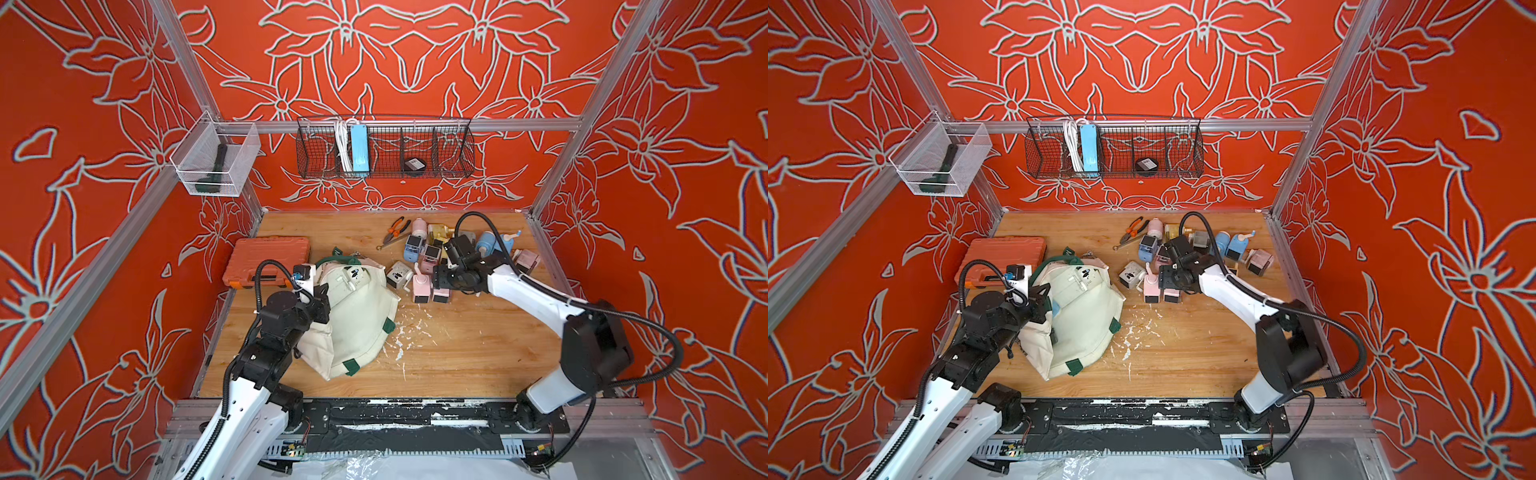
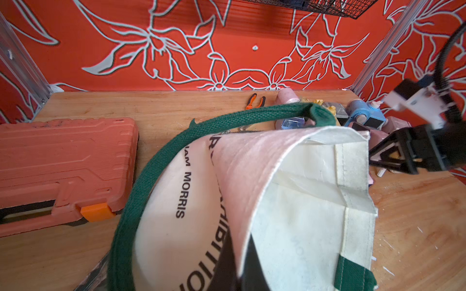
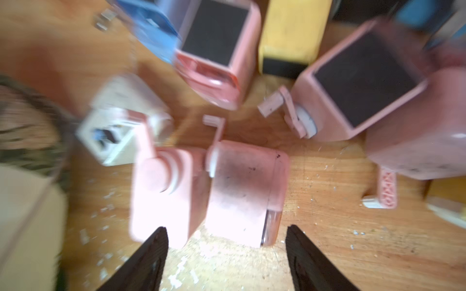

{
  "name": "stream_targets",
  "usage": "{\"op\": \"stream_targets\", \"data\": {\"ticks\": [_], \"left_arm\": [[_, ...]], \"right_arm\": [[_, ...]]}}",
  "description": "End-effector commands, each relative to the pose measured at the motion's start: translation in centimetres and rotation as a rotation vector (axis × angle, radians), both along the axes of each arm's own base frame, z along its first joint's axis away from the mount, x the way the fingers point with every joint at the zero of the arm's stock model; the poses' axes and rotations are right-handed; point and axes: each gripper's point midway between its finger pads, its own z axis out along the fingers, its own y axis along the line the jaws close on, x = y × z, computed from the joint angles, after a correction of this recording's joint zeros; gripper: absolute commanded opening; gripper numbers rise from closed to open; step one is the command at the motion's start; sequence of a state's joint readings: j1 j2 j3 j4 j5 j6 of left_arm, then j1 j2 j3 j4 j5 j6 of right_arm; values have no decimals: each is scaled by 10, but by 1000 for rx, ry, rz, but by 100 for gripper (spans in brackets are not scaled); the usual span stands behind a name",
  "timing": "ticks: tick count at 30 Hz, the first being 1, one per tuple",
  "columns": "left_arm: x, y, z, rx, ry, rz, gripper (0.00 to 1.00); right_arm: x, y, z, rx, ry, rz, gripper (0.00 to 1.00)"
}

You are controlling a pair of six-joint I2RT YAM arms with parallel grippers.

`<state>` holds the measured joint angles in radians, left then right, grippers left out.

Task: Take out the pencil sharpeners from the tote bags
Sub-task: Place the pencil sharpener at the center of the board.

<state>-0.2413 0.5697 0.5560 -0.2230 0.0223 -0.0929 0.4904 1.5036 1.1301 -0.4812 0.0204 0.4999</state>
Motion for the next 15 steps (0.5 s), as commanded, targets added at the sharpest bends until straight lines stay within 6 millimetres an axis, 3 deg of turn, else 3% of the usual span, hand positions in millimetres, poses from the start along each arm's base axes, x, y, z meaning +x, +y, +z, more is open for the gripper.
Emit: {"op": "stream_targets", "data": {"ticks": [1, 4, 8, 11, 15], "left_arm": [[2, -1, 7, -7, -38, -3, 0], [2, -1, 7, -6, -36, -3, 0], [2, 0, 7, -6, -37, -1, 0], [2, 0, 7, -6, -36, -1, 0], [2, 0, 8, -7, -41, -1, 0]], "right_arm": [[-8, 14, 39, 90, -138, 82, 72], [-23, 29, 73, 146, -244, 159, 70], [-54, 67, 112, 177, -390, 332, 69], [-78, 94, 124, 190, -468, 447, 69], [-108, 131, 124, 224, -493, 591, 69]]}}
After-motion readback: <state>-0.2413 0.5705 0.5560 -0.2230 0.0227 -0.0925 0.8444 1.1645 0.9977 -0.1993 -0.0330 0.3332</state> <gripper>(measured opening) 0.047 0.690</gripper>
